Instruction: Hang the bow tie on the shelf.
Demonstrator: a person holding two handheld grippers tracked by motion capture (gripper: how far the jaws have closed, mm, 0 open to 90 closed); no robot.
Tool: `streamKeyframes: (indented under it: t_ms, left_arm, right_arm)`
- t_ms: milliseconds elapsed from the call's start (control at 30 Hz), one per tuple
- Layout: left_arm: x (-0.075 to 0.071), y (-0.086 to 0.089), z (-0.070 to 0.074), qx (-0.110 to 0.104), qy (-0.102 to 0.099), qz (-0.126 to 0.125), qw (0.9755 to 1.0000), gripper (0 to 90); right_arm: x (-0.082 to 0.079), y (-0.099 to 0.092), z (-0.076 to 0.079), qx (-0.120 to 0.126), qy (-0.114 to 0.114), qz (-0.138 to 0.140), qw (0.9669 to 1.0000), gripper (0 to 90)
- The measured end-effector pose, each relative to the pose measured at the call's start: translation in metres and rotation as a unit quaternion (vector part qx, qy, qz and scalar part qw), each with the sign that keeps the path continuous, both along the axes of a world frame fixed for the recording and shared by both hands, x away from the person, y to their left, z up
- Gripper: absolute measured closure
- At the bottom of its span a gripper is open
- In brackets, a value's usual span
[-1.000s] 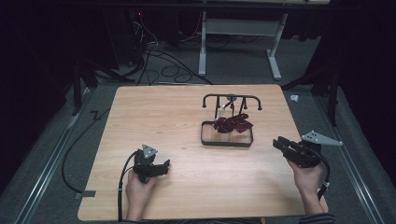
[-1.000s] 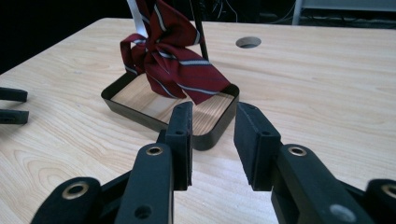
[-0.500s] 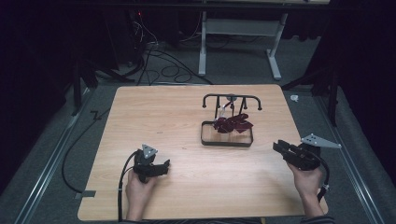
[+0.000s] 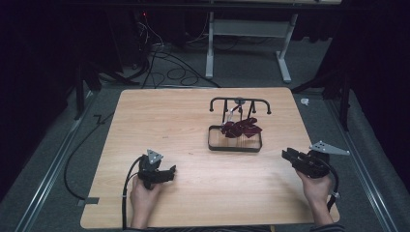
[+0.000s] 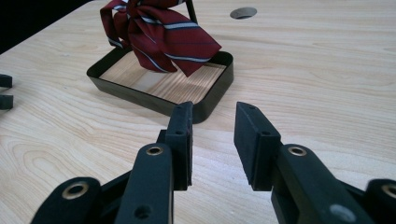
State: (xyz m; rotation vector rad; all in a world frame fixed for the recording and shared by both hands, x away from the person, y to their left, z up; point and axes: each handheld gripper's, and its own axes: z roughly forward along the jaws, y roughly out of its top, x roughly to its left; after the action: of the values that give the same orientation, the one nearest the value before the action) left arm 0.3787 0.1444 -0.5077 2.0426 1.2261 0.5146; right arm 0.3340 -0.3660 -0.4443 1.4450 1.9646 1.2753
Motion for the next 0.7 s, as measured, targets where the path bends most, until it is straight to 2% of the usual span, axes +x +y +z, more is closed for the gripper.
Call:
streamKeyframes:
  t_ms: [533, 700]
  left_arm:
    - [0.000, 0.000, 0.000, 0.000, 0.000, 0.000, 1.0000, 17.3]
    - [0.000, 0.000, 0.000, 0.000, 0.000, 0.000, 1.0000, 17.3]
  right_arm:
    - [0.010, 0.006, -0.013, -0.014, 0.020, 0.010, 0.9997, 69.0]
    - [0.016, 0.013, -0.017, -0.009, 0.027, 0.011, 0.9995, 69.1]
